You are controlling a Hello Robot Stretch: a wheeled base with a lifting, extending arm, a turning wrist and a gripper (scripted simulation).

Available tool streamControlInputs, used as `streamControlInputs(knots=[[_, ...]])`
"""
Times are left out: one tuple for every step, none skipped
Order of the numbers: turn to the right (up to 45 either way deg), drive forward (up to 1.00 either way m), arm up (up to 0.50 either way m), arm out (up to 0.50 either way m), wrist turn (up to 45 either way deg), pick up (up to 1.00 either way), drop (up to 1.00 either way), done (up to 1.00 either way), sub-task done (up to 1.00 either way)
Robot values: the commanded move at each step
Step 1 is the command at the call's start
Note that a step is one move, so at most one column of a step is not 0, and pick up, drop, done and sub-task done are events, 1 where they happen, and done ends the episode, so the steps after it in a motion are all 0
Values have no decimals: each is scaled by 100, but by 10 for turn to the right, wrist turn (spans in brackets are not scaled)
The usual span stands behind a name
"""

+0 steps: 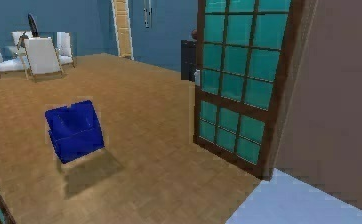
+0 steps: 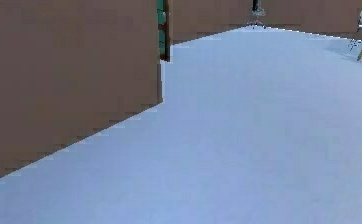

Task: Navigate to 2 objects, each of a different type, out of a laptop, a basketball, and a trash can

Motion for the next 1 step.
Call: streamControlInputs(knots=[[0,40,0,0,0,0,0,0,0]])
